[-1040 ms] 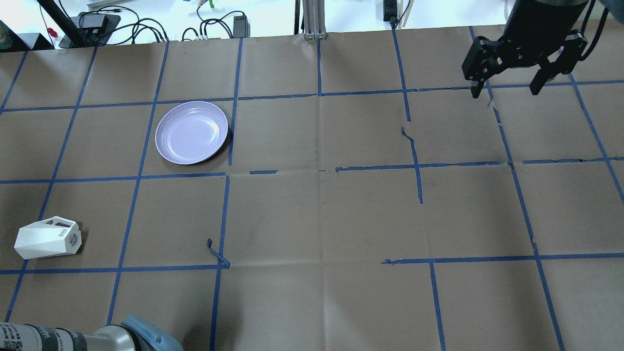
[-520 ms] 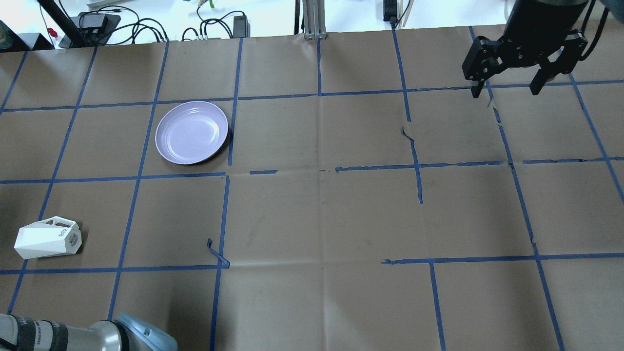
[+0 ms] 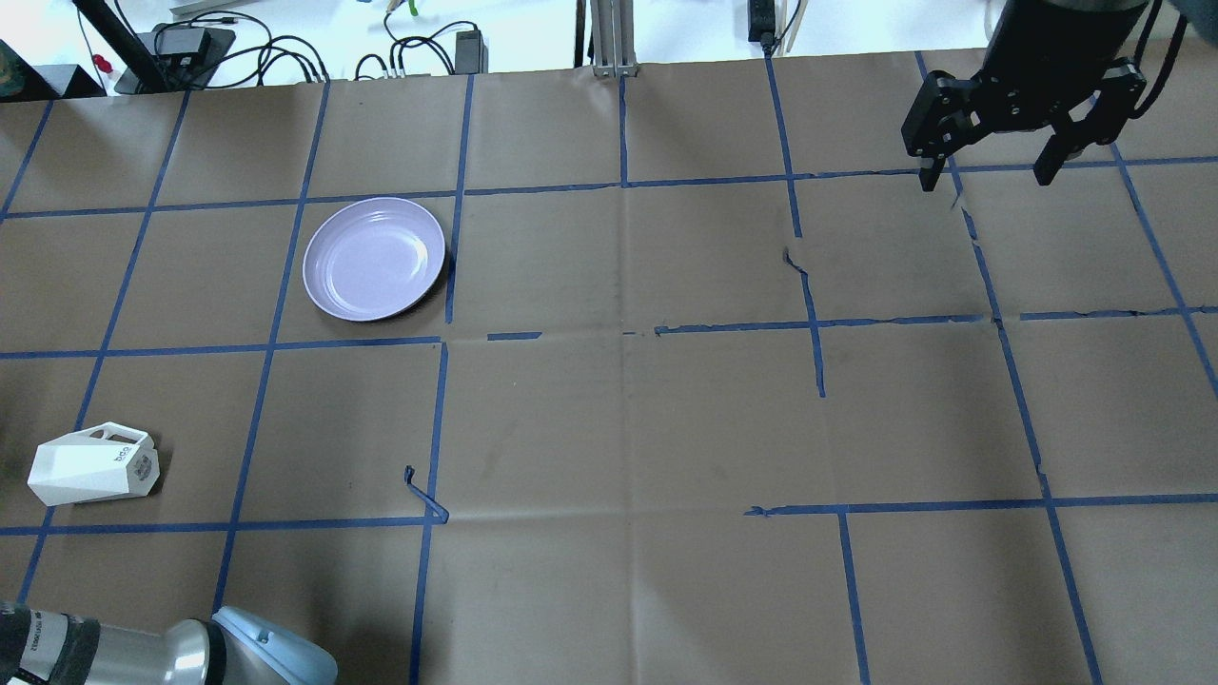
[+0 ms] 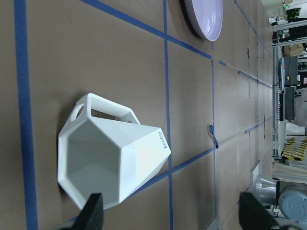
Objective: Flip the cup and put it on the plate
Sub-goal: 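Lower the left gripper down onto the white hexagonal cup lying sideways, then close the left gripper on the cup's rim and lift it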
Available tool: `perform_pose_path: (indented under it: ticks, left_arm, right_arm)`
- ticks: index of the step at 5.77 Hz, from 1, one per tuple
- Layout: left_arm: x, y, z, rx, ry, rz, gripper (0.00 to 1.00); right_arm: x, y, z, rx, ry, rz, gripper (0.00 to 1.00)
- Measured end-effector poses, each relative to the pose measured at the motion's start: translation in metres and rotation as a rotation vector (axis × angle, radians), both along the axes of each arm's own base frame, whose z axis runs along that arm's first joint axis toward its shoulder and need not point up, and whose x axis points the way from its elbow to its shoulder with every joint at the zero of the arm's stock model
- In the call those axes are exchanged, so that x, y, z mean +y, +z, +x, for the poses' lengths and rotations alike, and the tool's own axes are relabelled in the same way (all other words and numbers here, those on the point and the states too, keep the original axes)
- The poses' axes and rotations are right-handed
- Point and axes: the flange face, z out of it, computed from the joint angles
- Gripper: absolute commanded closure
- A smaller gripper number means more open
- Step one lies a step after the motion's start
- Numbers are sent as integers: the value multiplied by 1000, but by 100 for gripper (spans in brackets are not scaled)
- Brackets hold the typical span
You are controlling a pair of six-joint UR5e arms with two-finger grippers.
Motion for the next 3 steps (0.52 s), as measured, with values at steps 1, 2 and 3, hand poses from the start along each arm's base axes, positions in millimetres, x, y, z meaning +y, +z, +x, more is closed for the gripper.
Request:
perform_pose_path:
  ticks: [1, 2, 3]
  left_arm:
    - [-1, -17, -1, 42, -4, -17, 1]
    - [-1, -32, -1, 71, -13, -32, 1]
    - [-1, -48, -1, 100, -23, -45, 1]
  right_arm:
    - [0, 0, 0, 0, 0, 0, 0]
    - [0, 0, 0, 0, 0, -1, 0]
    - [0, 0, 0, 0, 0, -1, 0]
